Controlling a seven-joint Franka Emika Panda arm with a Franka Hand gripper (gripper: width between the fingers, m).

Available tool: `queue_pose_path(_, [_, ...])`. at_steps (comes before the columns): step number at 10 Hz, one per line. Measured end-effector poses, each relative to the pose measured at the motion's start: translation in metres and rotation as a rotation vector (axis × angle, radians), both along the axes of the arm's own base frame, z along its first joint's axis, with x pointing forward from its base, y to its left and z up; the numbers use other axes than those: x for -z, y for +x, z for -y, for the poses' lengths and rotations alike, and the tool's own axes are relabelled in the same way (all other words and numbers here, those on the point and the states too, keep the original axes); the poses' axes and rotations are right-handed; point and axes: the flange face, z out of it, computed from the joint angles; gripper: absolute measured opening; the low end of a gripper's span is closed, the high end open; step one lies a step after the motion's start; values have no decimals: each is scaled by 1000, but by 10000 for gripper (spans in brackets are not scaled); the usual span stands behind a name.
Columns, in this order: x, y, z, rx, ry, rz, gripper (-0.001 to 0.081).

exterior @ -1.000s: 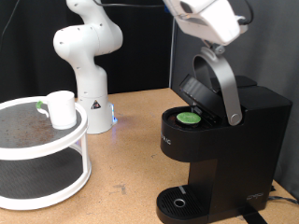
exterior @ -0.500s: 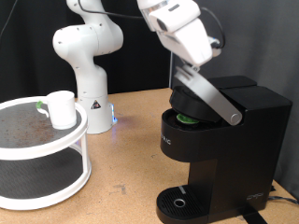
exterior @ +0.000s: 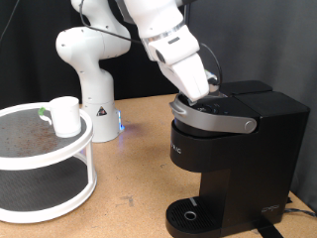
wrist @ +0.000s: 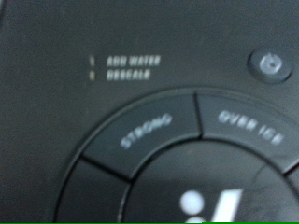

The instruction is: Make a cup of coffee with the keurig machine

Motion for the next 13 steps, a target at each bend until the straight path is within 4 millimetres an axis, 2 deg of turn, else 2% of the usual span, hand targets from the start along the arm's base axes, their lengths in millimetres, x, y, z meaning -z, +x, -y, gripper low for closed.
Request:
queue_pose_path(4, [5, -3, 2, -27, -7, 39, 3])
queue_pose_path(8, [9, -13, 9, -33, 29, 195, 3])
queue_pose_path(11, [9, -19, 12, -16, 42, 172, 3])
queue_pose_path(13, [6, -20, 12, 50, 114, 101, 3])
